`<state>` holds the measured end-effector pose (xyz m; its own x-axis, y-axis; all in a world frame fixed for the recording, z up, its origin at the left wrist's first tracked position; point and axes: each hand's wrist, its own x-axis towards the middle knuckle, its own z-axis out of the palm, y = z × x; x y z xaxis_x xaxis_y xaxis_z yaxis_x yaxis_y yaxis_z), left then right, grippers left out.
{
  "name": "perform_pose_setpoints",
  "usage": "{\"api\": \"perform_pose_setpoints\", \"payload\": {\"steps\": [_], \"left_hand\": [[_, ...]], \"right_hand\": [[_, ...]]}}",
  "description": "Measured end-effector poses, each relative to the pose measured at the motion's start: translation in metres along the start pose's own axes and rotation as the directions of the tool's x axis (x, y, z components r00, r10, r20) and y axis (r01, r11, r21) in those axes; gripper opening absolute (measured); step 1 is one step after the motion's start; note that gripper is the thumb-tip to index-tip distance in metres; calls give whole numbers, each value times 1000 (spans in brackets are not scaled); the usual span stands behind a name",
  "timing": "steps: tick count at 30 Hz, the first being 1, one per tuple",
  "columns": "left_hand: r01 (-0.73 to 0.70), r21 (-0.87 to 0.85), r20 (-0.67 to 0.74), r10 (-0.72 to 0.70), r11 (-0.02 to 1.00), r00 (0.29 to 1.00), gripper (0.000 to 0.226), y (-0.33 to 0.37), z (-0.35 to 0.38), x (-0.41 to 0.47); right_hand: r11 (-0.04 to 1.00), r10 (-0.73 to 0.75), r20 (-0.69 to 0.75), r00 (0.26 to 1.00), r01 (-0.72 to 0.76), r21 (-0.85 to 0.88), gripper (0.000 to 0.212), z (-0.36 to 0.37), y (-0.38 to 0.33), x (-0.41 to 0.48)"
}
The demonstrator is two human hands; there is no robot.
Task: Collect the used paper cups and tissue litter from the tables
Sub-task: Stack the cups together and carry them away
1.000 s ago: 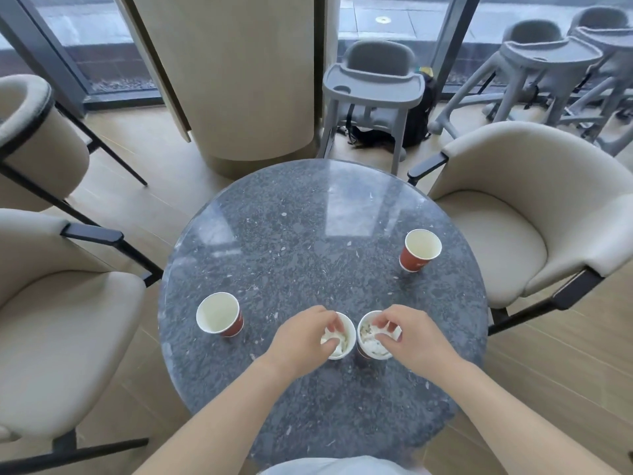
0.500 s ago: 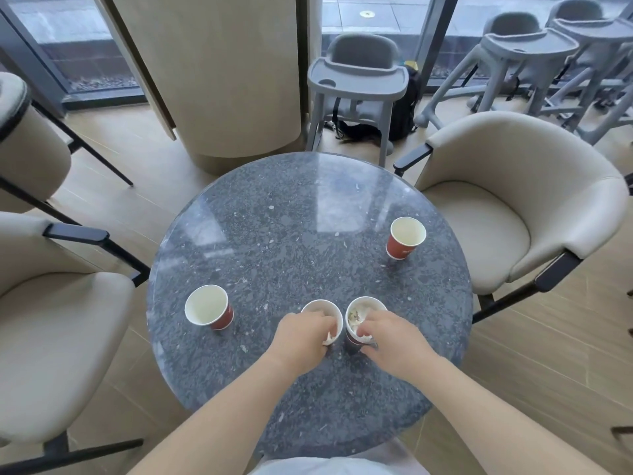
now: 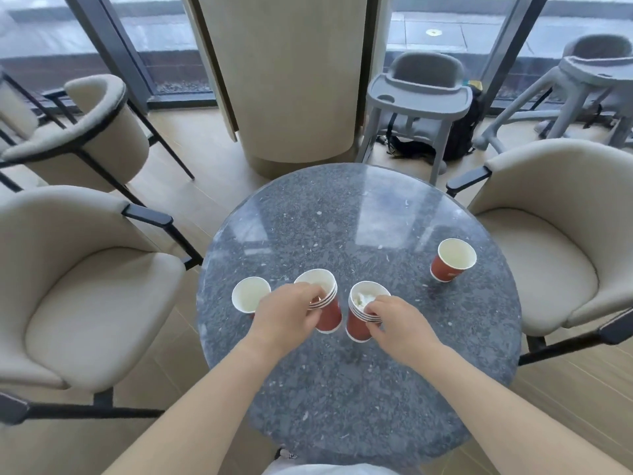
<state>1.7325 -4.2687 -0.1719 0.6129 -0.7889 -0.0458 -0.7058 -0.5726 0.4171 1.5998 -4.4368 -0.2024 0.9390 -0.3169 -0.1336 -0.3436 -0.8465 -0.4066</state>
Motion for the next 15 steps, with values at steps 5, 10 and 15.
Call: {"api": "perform_pose_setpoints", "payload": {"steps": [5, 10, 15], "left_hand": [[116, -61, -207, -126, 991, 970, 19, -24, -39, -16], [181, -109, -354, -208, 977, 912, 21, -44, -63, -35], [220, -68, -355, -230, 973, 906, 21, -63, -62, -40]], "right_hand": [[997, -71, 38, 997, 71, 13, 14, 6, -26, 23], [992, -124, 66, 990, 123, 16, 14, 12, -44, 40], [991, -133, 89, 987, 133, 4, 15, 16, -53, 49]]}}
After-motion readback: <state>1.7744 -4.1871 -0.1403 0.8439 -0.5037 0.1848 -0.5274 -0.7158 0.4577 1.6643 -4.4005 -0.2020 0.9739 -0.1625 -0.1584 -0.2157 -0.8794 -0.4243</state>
